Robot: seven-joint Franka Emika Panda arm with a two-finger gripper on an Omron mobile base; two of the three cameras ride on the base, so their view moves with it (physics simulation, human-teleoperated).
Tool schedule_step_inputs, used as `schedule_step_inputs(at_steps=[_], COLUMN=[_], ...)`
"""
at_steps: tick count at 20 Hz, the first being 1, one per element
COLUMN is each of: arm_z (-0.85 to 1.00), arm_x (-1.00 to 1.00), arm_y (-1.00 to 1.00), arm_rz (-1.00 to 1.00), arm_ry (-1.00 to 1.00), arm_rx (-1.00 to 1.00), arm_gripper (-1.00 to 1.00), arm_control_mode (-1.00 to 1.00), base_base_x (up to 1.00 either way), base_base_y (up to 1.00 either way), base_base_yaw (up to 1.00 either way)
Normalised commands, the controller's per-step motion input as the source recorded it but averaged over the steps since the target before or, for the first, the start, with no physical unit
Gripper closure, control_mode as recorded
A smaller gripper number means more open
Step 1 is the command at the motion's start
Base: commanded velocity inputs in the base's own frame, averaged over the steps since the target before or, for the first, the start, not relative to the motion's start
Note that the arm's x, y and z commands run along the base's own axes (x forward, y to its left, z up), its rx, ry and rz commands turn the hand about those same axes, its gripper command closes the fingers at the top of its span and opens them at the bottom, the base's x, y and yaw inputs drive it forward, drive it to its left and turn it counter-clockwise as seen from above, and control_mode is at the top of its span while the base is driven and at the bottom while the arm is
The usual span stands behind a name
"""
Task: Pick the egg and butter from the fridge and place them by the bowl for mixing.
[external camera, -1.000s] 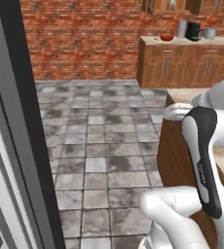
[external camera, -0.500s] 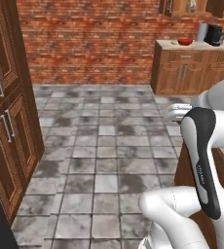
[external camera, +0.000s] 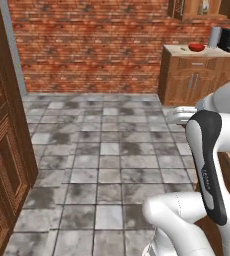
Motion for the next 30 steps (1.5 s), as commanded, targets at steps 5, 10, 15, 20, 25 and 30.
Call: schedule_step_inputs(at_steps=[5, 10, 15, 20, 25, 30], arm_z=[0.00, 0.00, 0.00, 0.00, 0.00, 0.00], arm_x=[0.00, 0.00, 0.00, 0.00, 0.00, 0.00], arm_y=[0.00, 0.00, 0.00, 0.00, 0.00, 0.00], arm_rz=[0.00, 0.00, 0.00, 0.00, 0.00, 0.00], arm_ry=[0.00, 0.00, 0.00, 0.00, 0.00, 0.00], arm_rx=[0.00, 0.00, 0.00, 0.00, 0.00, 0.00], arm_gripper=[1.00, 1.00, 1.00, 1.00, 1.00, 1.00], arm_control_mode=[1.00, 1.00, 1.00, 1.00, 1.00, 1.00], base_base_x=[0.93, 0.92, 0.85, 0.73, 0.56, 0.51], base_base_y=[0.00, -0.01, -0.07, -0.05, -0.02, 0.00], base_base_yaw=[0.00, -0.02, -0.06, -0.21, -0.39, -0.47])
